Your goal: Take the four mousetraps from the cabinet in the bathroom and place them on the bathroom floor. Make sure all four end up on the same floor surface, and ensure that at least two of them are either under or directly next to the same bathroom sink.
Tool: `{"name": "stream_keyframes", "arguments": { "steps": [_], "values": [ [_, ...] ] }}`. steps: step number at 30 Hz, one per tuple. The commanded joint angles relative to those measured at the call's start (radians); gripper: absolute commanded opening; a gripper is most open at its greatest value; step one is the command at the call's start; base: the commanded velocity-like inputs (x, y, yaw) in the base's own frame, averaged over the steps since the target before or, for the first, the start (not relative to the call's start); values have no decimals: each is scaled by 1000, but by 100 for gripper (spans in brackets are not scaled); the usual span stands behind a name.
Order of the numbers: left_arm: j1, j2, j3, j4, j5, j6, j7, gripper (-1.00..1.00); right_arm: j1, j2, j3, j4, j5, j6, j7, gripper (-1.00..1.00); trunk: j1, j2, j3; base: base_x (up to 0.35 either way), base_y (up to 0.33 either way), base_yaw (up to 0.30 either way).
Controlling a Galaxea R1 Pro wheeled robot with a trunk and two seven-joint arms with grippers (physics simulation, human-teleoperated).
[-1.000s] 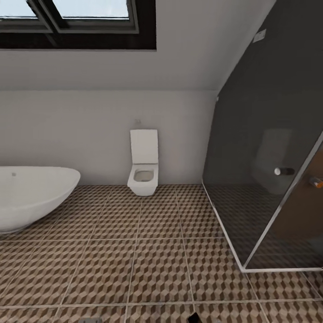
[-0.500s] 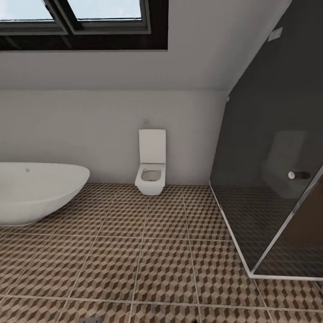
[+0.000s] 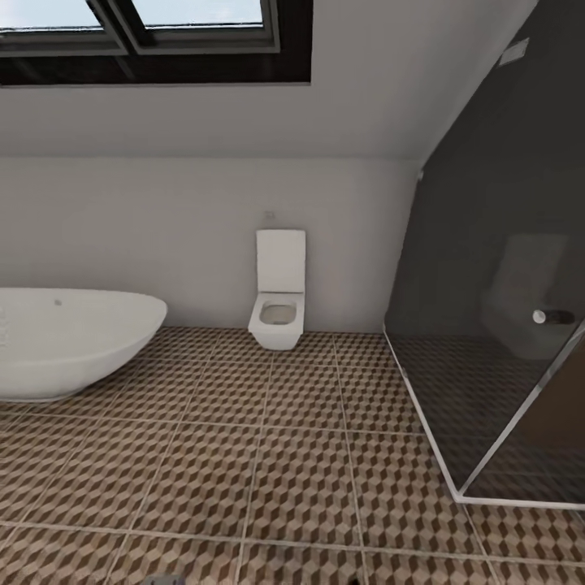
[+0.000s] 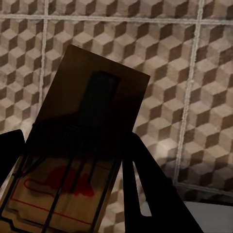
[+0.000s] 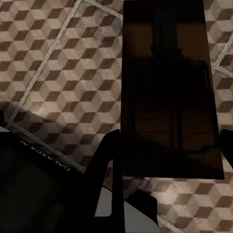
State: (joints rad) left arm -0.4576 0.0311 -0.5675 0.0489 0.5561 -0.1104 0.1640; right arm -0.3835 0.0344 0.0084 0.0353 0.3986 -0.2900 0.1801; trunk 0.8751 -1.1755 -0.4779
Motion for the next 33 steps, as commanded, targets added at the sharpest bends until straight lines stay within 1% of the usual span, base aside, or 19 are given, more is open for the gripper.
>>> {"name": "stream_keyframes", "arguments": {
  "steps": [1,10,15,21,28,33],
  "values": [
    [-1,-1,-8,3,7,-5,-1,-100,-2,-1,1,3,-2,-6,4,-100,0,-1,-2,0,0,191],
    [-1,-1,-8,3,7,-5,-1,-100,-2,-3,1,3,-4,-4,4,-100,0,-1,-6,0,0,125],
    [-1,0,-8,3,7,-5,-1,-100,-2,2,1,5,-4,-3,4,-100,0,-1,-6,0,0,269],
    [-1,0,-8,3,7,-5,-1,-100,-2,0,1,7,-4,-3,4,-100,0,-1,-6,0,0,291],
    [-1,-1,-8,3,7,-4,-2,-100,2,4,2,10,-1,0,4,-100,0,-1,-6,0,0,293],
    [3,-6,-5,0,8,-4,-4,-100,5,3,2,9,-1,0,3,-100,0,-1,-6,0,0,293]
  ]
}}
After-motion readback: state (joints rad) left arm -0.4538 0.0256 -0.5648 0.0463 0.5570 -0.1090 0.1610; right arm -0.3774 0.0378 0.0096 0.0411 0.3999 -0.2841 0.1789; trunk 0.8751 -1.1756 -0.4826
